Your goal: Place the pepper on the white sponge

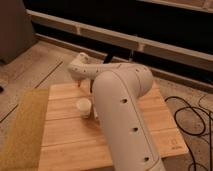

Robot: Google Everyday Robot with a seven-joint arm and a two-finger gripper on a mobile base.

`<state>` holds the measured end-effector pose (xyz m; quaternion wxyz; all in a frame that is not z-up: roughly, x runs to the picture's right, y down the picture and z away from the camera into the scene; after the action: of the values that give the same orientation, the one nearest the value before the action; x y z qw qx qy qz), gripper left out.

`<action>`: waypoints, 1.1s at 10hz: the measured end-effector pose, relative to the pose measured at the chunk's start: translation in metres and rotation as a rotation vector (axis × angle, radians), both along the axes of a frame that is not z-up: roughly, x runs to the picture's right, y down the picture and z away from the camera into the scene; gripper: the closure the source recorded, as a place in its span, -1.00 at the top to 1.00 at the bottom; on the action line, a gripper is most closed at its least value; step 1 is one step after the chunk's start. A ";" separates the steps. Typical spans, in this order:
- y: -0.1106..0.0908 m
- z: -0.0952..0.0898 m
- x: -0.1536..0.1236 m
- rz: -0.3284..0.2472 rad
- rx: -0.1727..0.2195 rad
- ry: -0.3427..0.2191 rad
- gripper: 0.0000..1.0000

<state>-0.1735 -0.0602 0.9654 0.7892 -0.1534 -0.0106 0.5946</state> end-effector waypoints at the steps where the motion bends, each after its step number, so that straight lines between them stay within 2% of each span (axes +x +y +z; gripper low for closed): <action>1: 0.001 0.000 -0.001 -0.005 0.000 0.001 -1.00; 3: -0.010 0.004 0.008 -0.047 0.024 0.054 -1.00; 4: -0.029 0.007 0.032 -0.055 0.044 0.130 -1.00; 6: -0.055 0.009 0.079 -0.031 0.060 0.244 -1.00; 8: -0.074 0.008 0.117 0.025 0.071 0.321 -1.00; 11: -0.069 0.015 0.161 0.162 0.053 0.374 -1.00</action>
<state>-0.0120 -0.1296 0.9801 0.7308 -0.0182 0.1085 0.6737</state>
